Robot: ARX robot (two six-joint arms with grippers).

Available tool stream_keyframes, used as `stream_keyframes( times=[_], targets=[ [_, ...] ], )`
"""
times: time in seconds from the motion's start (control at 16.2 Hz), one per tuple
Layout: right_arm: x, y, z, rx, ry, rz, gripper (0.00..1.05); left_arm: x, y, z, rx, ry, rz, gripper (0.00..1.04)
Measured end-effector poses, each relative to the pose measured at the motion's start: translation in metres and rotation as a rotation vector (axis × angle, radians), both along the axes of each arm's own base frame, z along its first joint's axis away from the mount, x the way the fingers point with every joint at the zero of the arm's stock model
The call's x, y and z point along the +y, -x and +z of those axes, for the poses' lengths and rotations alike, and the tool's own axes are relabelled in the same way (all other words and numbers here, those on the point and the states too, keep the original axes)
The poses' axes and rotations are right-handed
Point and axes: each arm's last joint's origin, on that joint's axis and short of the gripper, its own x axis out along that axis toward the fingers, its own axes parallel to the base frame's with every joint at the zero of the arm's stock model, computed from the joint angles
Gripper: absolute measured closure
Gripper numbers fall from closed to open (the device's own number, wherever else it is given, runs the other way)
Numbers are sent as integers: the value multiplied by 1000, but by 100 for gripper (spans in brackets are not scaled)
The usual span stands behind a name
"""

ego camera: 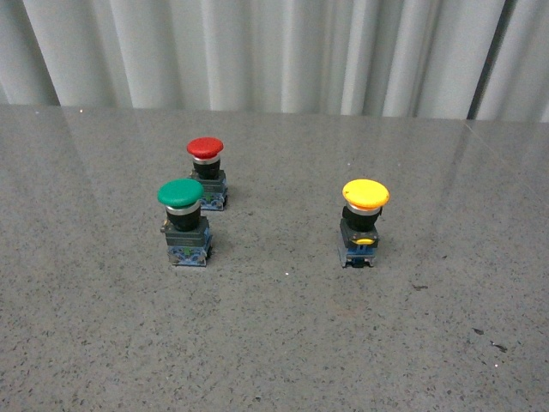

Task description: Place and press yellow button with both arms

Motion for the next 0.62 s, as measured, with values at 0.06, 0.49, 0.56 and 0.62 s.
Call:
stream_keyframes(
  times=[0.06,0.49,0.56,0.62],
  targets=[
    [14,-18,5,8,14,34,7,0,0,0,0,0,0,7],
    [107,-99,-23,221,214,188,7,0,0,0,0,0,0,7],
    [109,-102,-29,243,236,183,9,0,0,0,0,0,0,7],
    [109,-104,-33,260,259,179,19,0,0,0,0,0,0,7]
  ],
)
